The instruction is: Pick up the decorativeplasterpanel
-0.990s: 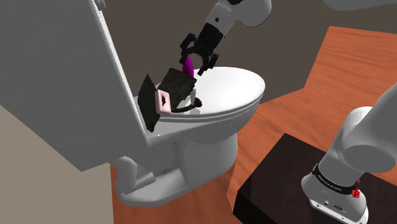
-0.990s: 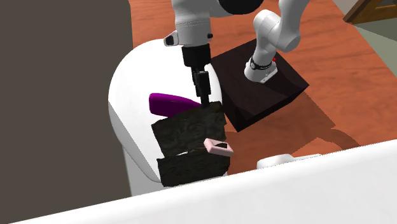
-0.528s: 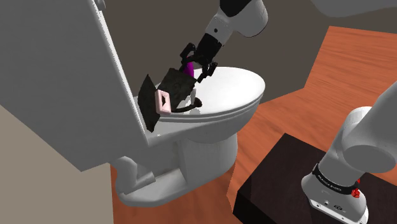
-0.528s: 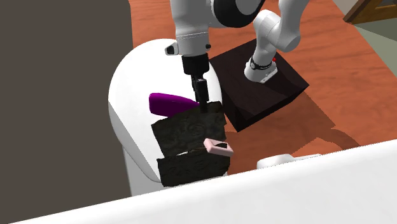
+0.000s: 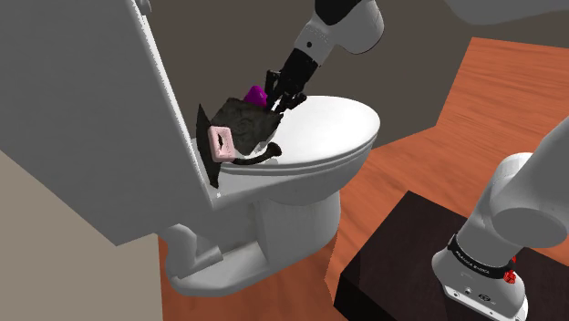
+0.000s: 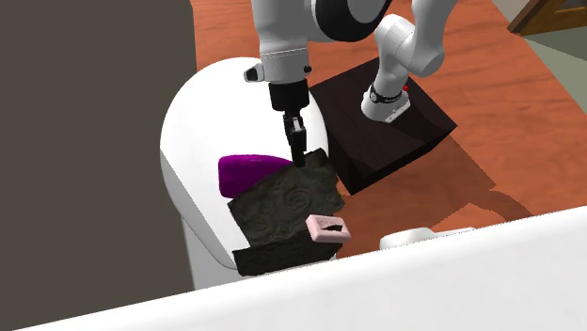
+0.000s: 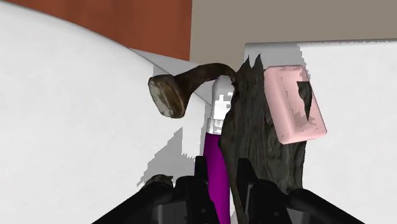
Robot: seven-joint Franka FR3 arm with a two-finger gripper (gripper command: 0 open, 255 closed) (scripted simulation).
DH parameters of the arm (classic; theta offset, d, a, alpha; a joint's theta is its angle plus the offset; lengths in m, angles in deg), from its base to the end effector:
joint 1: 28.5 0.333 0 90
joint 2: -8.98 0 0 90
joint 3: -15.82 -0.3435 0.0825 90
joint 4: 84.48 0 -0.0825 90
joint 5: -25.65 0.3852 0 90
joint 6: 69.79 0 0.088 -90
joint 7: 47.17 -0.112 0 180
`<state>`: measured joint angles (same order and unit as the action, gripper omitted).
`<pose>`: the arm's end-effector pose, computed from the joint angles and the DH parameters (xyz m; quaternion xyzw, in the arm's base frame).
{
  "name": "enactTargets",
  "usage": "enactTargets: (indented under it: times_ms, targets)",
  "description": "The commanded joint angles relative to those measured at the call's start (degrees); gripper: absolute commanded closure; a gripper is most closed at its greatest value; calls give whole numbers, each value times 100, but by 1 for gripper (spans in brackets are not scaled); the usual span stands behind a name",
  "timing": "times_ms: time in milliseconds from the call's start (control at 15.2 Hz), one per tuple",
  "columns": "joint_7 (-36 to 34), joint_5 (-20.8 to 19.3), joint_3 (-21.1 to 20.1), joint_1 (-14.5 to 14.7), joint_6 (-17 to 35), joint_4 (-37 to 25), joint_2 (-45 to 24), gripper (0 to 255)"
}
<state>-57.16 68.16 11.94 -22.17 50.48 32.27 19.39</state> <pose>0.5132 0.1309 0.5816 -0.9273 0.1415 -0.0547 0.3421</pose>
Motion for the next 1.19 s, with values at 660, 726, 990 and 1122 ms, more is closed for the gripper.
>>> enactTargets:
  times_ms: [660, 726, 990, 1122]
  targets:
    - [-416, -210, 24, -39, -512, -593, 37, 255]
    - [-460, -231, 28, -43, -571, -666, 35, 255]
    - [-636, -308, 42, -59, -808, -972, 14, 255]
    - [-686, -329, 46, -63, -876, -1063, 5, 255]
